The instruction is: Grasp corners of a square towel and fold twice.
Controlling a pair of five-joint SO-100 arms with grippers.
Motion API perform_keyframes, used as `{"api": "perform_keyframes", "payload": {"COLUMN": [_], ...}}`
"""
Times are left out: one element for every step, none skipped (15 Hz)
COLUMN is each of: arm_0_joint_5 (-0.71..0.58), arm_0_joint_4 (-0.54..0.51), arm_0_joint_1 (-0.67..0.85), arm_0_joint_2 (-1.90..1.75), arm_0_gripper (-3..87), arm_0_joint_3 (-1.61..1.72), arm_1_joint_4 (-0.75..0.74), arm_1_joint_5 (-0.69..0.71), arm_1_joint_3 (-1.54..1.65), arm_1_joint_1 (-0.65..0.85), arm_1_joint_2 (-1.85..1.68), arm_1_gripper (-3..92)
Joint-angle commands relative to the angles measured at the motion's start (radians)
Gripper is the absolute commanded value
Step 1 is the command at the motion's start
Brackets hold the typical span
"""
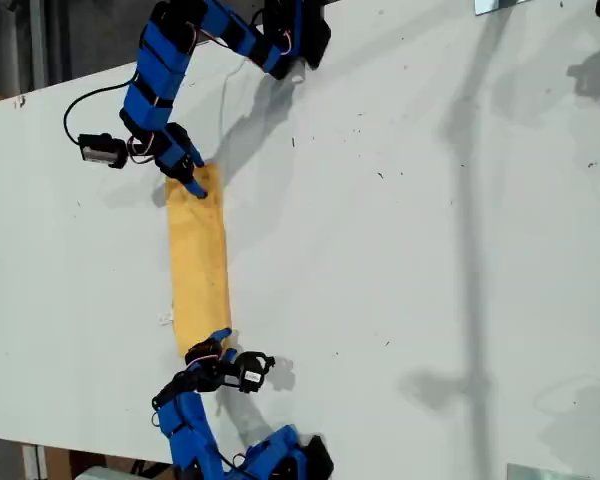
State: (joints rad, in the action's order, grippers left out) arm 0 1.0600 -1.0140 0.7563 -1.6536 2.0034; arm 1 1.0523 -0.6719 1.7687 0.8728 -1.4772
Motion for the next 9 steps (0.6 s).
{"api": "perform_keyframes", "payload": {"arm_0_joint_5": [0.021,0.021,0.021,0.028,0.034,0.037,0.043,0.051,0.052], "arm_0_joint_4": [0.011,0.014,0.014,0.011,0.008,0.008,0.006,-0.003,-0.012], "arm_0_joint_1": [-0.003,-0.002,0.000,0.008,0.017,0.020,0.020,0.023,0.043], "arm_0_joint_2": [-0.018,-0.017,-0.011,-0.009,-0.009,-0.009,-0.009,-0.025,-0.084], "arm_0_gripper": [14.6,14.6,14.5,14.5,14.5,14.5,14.5,14.4,14.4], "arm_0_joint_3": [-0.009,-0.009,-0.011,-0.005,-0.003,-0.003,-0.002,0.003,0.037], "arm_1_joint_4": [0.008,-0.012,0.026,0.015,-0.038,0.037,0.038,0.020,0.055], "arm_1_joint_5": [0.005,0.009,0.009,0.009,0.032,0.035,0.037,0.055,0.071], "arm_1_joint_3": [0.063,0.086,0.054,0.091,0.109,-0.002,-0.037,-0.080,-0.193], "arm_1_joint_1": [0.061,0.054,0.049,0.064,0.037,0.044,0.069,0.080,0.089], "arm_1_joint_2": [-0.209,-0.230,-0.212,-0.281,-0.275,-0.132,-0.086,-0.031,0.103], "arm_1_gripper": [32.5,32.7,32.2,32.2,32.1,31.9,32.4,32.9,33.3]}}
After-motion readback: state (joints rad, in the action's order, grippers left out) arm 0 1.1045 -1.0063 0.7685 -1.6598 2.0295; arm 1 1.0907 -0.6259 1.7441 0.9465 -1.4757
